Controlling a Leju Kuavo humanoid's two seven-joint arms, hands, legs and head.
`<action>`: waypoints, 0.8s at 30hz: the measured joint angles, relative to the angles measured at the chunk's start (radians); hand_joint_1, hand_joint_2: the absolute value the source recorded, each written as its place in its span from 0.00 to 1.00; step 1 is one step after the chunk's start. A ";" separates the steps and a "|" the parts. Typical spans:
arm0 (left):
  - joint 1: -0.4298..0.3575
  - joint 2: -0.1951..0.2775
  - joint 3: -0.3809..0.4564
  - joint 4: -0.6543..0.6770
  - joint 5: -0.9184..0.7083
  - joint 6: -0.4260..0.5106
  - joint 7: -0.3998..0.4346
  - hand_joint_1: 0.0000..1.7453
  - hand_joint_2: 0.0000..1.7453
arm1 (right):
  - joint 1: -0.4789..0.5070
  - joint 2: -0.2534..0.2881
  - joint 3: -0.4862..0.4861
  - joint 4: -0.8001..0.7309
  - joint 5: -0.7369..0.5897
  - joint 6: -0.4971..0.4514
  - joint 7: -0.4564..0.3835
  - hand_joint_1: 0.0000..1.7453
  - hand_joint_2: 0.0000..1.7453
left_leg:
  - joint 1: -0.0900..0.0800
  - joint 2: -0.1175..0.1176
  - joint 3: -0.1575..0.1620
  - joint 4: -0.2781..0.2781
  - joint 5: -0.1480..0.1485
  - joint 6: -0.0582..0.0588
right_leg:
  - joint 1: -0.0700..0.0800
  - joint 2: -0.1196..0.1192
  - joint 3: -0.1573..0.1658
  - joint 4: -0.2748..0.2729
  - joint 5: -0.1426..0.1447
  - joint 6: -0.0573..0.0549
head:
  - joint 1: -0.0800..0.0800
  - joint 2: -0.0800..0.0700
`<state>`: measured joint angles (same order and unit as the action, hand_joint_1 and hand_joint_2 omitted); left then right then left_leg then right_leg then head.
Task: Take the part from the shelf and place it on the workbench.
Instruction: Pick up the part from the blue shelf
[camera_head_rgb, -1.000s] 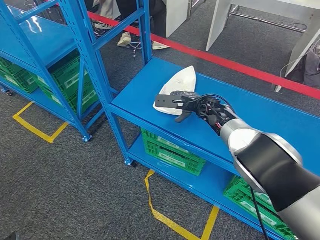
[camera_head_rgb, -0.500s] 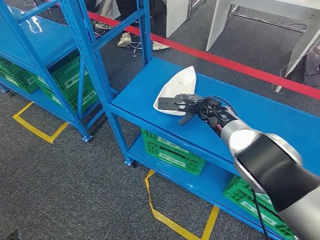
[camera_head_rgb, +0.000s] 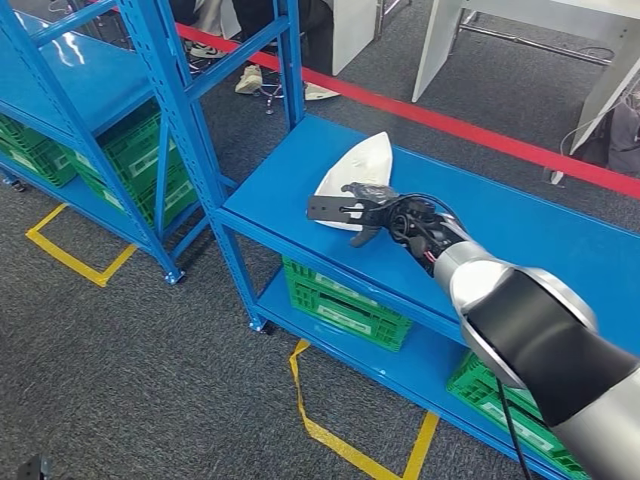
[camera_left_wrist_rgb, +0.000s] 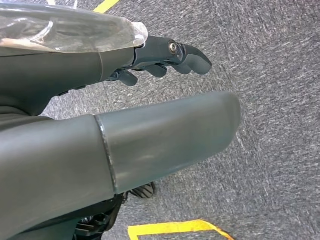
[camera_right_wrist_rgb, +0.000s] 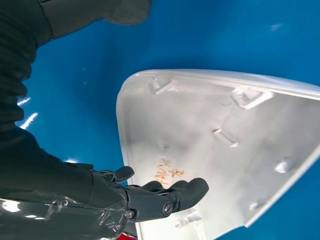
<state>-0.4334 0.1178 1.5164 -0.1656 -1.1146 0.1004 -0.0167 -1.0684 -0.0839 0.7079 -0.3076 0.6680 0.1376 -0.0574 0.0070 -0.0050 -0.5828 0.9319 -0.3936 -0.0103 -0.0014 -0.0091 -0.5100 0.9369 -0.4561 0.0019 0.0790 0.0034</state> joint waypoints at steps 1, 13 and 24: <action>0.000 -0.001 0.000 0.000 -0.001 0.000 0.002 0.00 0.00 | 0.000 0.002 0.000 0.000 0.002 -0.003 0.001 0.00 1.00 | 0.000 0.000 0.000 0.000 0.000 0.000 | 0.000 0.000 0.000 0.000 0.000 0.000 | 0.000 0.000; -0.003 -0.004 0.000 0.000 -0.005 0.007 0.011 0.00 0.00 | -0.012 0.037 0.000 0.004 0.012 -0.008 0.004 0.00 1.00 | 0.000 0.000 0.000 0.000 0.000 0.000 | 0.000 0.000 0.000 0.000 0.000 0.000 | 0.000 0.000; -0.004 -0.006 0.000 0.000 -0.011 0.010 0.011 0.00 0.00 | -0.012 0.051 0.000 0.005 0.013 -0.011 0.023 0.00 1.00 | 0.000 0.000 0.000 0.000 0.000 0.000 | 0.000 0.000 0.000 0.000 0.000 0.000 | 0.000 0.000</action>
<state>-0.4375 0.1113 1.5160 -0.1656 -1.1257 0.1103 -0.0053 -1.0802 -0.0332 0.7080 -0.3027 0.6813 0.1264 -0.0342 0.0070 -0.0050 -0.5827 0.9319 -0.3936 -0.0103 -0.0015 -0.0091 -0.5100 0.9370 -0.4561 0.0019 0.0790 0.0034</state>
